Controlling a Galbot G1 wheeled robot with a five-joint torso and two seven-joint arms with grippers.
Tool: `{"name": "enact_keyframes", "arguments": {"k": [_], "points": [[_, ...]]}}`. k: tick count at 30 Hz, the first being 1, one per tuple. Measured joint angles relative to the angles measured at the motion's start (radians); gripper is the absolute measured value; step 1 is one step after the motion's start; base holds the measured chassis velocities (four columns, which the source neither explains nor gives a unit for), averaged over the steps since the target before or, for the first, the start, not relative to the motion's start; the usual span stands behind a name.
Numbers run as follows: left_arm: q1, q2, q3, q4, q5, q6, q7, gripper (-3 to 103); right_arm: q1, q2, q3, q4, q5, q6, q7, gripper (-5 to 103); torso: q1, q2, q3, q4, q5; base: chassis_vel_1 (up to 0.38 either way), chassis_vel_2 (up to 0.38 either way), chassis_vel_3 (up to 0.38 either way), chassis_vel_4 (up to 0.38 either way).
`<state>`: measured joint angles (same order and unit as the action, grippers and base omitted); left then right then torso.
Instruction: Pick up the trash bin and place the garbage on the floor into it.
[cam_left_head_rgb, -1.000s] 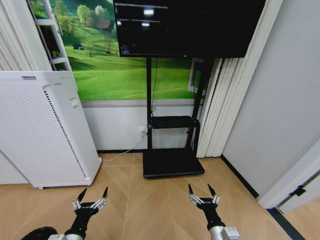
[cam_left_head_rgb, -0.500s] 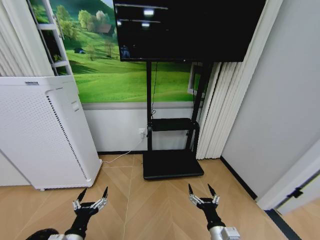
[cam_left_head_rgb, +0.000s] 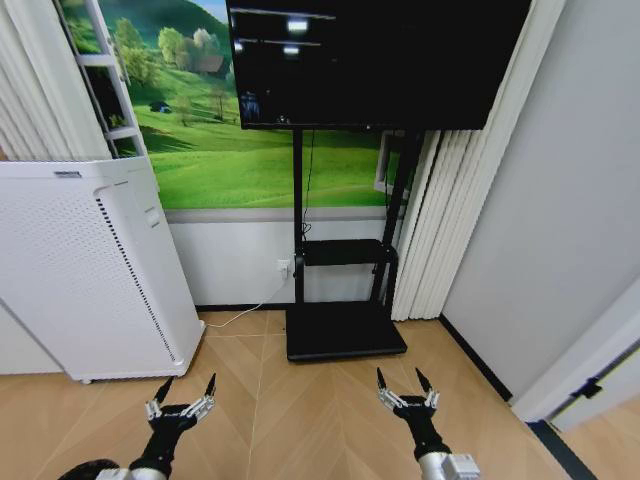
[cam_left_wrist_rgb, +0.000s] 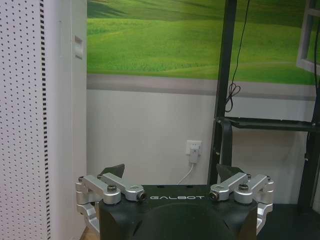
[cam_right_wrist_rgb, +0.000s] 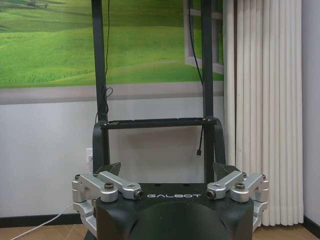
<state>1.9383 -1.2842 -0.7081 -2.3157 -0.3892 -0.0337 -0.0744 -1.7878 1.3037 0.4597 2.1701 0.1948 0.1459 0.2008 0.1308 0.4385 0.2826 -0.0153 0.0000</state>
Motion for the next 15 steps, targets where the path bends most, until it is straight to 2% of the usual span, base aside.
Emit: {"name": "enact_keyframes", "arguments": {"k": [15], "points": [[0.0, 0.0, 0.0, 0.0, 0.0, 0.0, 0.0, 100, 0.0, 0.0, 0.0, 0.0, 0.0, 0.0, 0.0, 100, 0.023, 0.064, 0.041, 0.0, 0.0, 0.0, 0.0, 0.0, 0.0]]}}
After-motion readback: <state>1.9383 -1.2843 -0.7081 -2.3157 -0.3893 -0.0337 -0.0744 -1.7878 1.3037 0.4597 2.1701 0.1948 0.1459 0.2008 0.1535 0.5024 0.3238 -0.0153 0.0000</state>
